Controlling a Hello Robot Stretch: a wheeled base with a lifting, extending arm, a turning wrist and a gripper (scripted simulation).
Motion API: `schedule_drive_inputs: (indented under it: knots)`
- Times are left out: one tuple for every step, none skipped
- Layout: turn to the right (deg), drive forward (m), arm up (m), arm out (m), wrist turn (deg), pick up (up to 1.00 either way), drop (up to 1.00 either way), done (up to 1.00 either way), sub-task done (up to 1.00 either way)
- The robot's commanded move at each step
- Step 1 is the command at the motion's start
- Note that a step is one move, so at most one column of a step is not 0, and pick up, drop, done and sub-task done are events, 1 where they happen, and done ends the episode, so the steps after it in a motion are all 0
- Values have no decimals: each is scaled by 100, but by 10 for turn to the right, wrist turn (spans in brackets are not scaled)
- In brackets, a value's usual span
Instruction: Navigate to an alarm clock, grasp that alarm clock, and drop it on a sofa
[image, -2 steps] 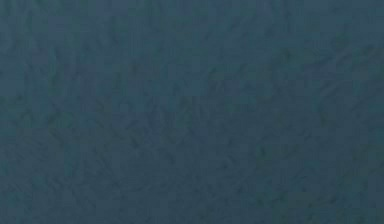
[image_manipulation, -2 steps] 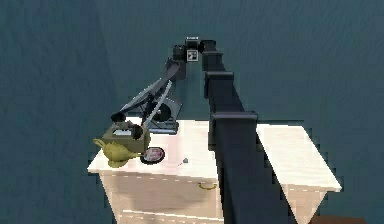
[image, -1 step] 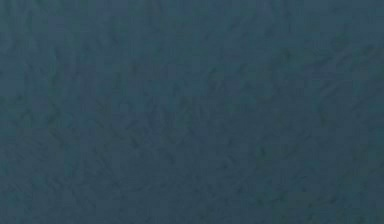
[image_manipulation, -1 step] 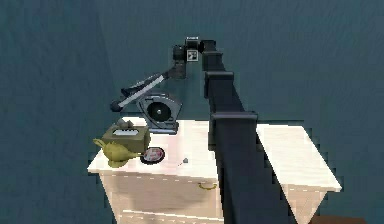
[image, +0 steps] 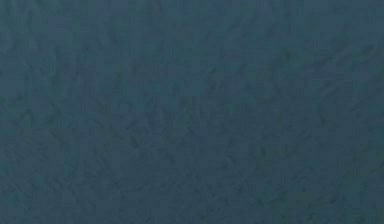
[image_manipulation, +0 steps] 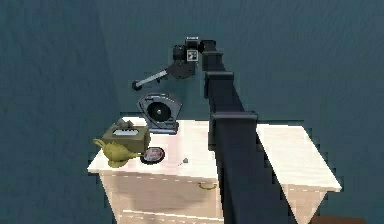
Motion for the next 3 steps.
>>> schedule_drive_inputs:
  knots:
    - [0,0,0,0,300,0,0,0,0]
    - [0,0,-28,0,0,0,0,0,0]
    - [0,0,0,0,0,100,0,0,0]
